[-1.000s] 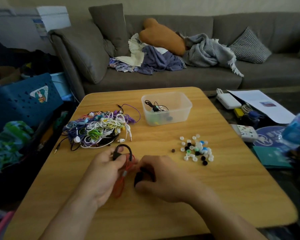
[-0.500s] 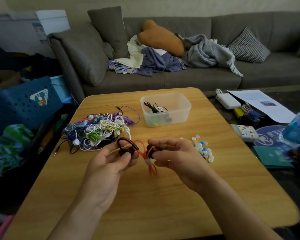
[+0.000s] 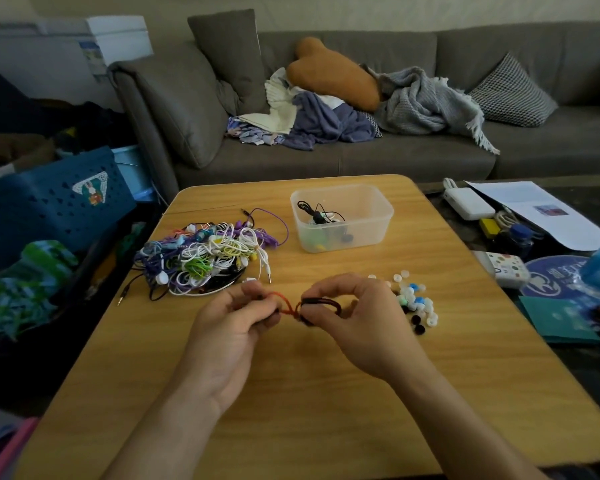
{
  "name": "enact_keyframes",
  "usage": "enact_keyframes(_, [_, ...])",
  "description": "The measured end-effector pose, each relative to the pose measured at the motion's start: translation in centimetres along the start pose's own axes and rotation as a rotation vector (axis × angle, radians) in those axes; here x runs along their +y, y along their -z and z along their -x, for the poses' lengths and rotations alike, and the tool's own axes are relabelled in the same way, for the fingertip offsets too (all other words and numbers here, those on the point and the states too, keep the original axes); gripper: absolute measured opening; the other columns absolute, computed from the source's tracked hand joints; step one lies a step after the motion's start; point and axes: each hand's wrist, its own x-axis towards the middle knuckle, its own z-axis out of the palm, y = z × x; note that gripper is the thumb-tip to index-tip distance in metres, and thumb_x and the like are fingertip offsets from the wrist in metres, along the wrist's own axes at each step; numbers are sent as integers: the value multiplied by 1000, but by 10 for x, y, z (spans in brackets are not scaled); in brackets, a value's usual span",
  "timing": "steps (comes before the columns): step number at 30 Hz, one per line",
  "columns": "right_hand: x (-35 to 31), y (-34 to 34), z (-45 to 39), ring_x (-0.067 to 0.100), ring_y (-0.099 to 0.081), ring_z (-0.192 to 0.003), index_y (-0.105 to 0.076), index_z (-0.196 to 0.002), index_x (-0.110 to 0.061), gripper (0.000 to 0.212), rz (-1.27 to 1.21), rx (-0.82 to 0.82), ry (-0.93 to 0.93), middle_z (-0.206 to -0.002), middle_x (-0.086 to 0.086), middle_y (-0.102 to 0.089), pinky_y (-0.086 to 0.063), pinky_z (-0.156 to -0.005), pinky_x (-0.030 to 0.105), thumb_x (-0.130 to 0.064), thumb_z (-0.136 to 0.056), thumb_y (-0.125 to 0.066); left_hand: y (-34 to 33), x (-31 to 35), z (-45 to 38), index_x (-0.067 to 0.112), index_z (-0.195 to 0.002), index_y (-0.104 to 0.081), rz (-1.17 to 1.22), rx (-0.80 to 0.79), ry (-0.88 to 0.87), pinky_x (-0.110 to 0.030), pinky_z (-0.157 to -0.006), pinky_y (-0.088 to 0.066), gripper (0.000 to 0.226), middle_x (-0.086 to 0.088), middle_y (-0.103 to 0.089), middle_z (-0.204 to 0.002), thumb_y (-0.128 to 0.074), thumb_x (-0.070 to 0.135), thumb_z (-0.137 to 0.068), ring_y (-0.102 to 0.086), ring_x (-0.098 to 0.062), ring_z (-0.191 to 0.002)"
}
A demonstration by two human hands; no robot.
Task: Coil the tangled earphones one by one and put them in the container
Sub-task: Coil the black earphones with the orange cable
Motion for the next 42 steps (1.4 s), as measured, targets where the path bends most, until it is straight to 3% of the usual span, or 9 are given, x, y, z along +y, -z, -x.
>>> enact_keyframes(4, [4,2,-4,14,-72,-88,-68,-96,-24,5,-191,-106,-179,-100,-1,-72,-61,-78,39,-24,-91,-69,1,0,-2,0,-109,-51,58,-4,-22,-37,-93,-51,53,-19,-58,-94,-35,-33,-72,-60,-27,-92])
enact_keyframes(11, [2,6,-3,19,-69,-70,-72,-94,-2,40,-517,-73,-154,-78,9,-73,-56,-64,27,-29,-66,-82,-4,-2,0,1,-113,-56,23,2,-114,-28,-76,-60,33,-18,-72,-100,-54,-17,-86,-73,-22,-87])
enact_keyframes(17, [-1,6,1,14,-73,-76,-77,-97,-18,20,-404,-86,-89,-84,-1,-77,-55,-74,24,-18,-77,-82,-1,-2,1,12,-119,-62,-50,131,-183,-37,-86,-57,43,-9,-73,-105,-65,-9,-83,-72,-23,-95])
enact_keyframes(22, [-5,-3,5,0,-68,-79,-73,-102,-30,30,-85,79,56,-88,-13,-73,-57,-68,23,-24,-75,-85,-1,-4,-2,11,-112,-68,-61,182,-196,-34,-96,-51,39,-3,-76,-98,-75,-2,-76,-70,-17,-100])
enact_keyframes(26, [-3,-9,5,2,-65,-77,-73,-93,-24,31,98,222,282,-92,-15,-66,-52,-57,18,-9,-68,-85,0,-6,-3,2,-103,-70,15,141,-102,-24,-79,-58,28,-13,-74,-102,-73,0,-76,-71,-20,-93])
enact_keyframes(29, [-1,-11,4,6,-57,-73,-74,-94,-25,36,152,250,360,-91,-14,-60,-45,-59,15,-5,-64,-80,-1,-6,-2,0,-110,-67,55,102,-35,-25,-67,-59,40,-16,-73,-101,-75,8,-71,-72,-20,-81])
enact_keyframes(34, [-1,-12,8,-7,-47,-68,-74,-95,-21,38,261,214,433,-92,-10,-53,-39,-59,8,0,-64,-79,-4,-7,-2,5,-100,-70,46,48,23,-30,-71,-53,18,-11,-72,-97,-67,10,-83,-68,-19,-80])
enact_keyframes(39, [-5,-29,17,3,-58,-72,-70,-117,-26,43,199,151,411,-101,-10,-54,-50,-68,9,-19,-76,-82,-7,-7,0,4,-110,-65,105,27,82,-42,-80,-55,21,-15,-73,-99,-59,13,-92,-71,-26,-78])
enact_keyframes(42, [-7,-36,22,2,-61,-88,-62,-130,-27,48,121,-39,342,-110,-13,-53,-52,-82,10,-16,-85,-72,-5,-6,-3,4,-116,-62,91,101,53,-39,-63,-58,22,-11,-73,-86,-55,11,-96,-71,-22,-67])
